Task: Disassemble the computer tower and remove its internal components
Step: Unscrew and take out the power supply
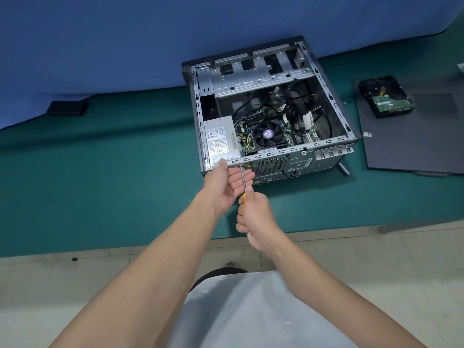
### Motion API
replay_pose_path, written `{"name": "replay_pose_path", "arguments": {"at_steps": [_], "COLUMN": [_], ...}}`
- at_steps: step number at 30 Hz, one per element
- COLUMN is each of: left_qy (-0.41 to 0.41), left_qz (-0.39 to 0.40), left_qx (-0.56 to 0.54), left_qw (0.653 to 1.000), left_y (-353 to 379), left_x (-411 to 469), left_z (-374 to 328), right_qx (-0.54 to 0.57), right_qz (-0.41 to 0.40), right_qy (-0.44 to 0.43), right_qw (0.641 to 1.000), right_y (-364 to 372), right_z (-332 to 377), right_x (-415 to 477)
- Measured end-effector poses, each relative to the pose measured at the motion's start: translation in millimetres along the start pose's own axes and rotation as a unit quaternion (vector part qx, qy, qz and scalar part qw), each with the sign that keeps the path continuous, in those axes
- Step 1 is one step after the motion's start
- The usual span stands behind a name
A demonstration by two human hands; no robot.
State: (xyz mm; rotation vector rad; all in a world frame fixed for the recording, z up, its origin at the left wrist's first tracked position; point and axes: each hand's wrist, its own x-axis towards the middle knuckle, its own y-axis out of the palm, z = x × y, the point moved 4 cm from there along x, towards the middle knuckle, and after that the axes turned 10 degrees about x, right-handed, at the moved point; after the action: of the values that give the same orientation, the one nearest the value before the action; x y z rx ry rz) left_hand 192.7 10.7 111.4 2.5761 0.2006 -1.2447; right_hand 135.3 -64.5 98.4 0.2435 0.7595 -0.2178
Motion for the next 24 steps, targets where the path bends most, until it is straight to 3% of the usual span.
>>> {"name": "replay_pose_path", "arguments": {"at_steps": [2,4,6,8,10,11,13,15,18,21,24], "left_qy": [-0.001,0.004,0.019,0.034,0.042,0.044,0.046,0.048,0.056,0.062,0.069], "left_qz": [0.002,0.002,-0.014,-0.042,-0.065,-0.067,-0.065,-0.070,-0.073,-0.074,-0.073], "left_qx": [0.000,0.004,0.025,0.041,0.034,0.030,0.023,0.023,0.025,0.019,0.027], "left_qw": [1.000,1.000,0.999,0.998,0.996,0.996,0.997,0.996,0.995,0.995,0.995], "left_y": [0,0,2,4,7,8,10,9,7,6,6], "left_x": [1,1,1,1,2,3,5,7,7,6,6], "left_z": [1,2,3,5,5,6,6,6,5,4,6], "right_qx": [-0.272,-0.354,-0.344,-0.272,-0.076,0.032,0.190,0.264,0.280,0.229,-0.037], "right_qz": [-0.049,-0.076,-0.079,-0.054,0.006,0.047,0.152,0.242,0.271,0.256,0.151], "right_qy": [-0.092,-0.126,-0.148,-0.144,-0.076,-0.015,0.122,0.204,0.203,0.158,0.041], "right_qw": [0.957,0.923,0.924,0.950,0.994,0.998,0.962,0.911,0.898,0.926,0.987], "right_y": [3,2,-1,-4,-9,-14,-23,-30,-38,-31,-22], "right_z": [6,7,9,13,12,10,1,-6,-9,-4,-4], "right_x": [-3,-5,-6,-7,-5,-3,-8,-17,-18,-18,-17]}}
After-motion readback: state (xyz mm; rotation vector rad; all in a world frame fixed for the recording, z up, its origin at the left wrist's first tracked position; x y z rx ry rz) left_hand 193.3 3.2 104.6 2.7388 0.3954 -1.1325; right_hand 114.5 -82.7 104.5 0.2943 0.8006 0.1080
